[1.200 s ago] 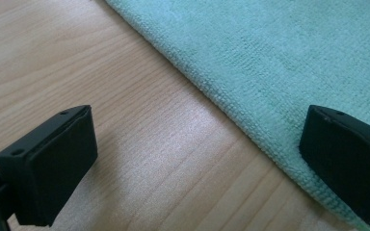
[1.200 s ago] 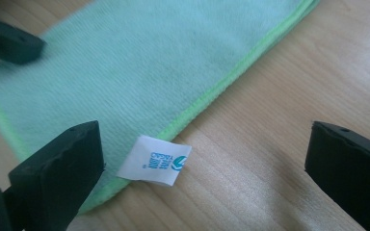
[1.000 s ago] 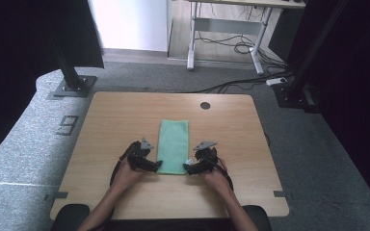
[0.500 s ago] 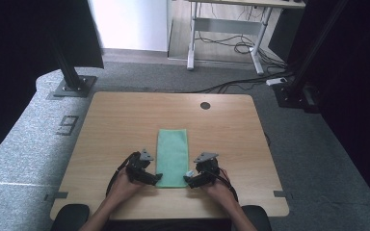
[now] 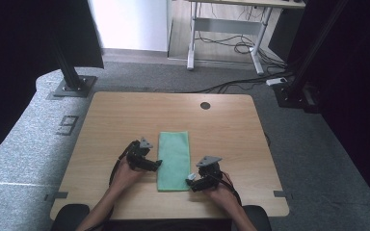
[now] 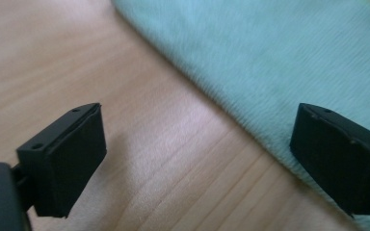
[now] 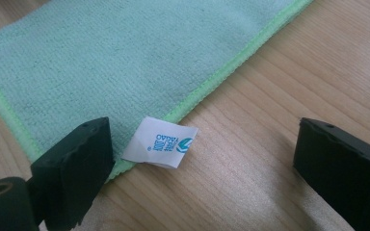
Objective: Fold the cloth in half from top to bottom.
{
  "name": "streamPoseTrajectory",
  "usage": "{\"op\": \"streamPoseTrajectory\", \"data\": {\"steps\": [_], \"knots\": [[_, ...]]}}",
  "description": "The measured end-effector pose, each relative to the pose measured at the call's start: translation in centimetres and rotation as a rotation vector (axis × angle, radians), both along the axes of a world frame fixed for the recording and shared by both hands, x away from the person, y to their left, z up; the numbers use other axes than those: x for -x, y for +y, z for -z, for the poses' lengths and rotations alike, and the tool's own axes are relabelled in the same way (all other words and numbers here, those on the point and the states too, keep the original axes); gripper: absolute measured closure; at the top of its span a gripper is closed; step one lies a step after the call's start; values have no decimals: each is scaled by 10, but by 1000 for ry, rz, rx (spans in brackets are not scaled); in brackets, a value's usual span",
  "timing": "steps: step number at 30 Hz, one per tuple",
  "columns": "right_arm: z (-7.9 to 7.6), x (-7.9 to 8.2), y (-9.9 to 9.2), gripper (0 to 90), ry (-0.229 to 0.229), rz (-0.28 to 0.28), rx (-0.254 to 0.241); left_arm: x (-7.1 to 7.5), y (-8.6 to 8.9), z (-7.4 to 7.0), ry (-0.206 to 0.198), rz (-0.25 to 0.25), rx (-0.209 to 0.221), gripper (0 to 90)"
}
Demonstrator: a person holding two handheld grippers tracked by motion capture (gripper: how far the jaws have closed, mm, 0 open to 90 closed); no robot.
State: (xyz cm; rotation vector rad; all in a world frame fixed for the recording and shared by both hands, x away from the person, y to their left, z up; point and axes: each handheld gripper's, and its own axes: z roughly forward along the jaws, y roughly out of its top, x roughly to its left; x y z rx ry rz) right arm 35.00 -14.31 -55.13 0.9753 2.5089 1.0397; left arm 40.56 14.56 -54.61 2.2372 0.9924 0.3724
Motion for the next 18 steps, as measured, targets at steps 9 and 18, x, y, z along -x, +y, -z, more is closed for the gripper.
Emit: {"op": "streamPoseTrajectory", "data": {"steps": [9,18], "knots": [[-3,-3,0,114,24,-31,2,0,1,2,4,1,19,38],[-15,-24,2,131,14,0,-17,0,1,2,5,-7,19,38]]}}
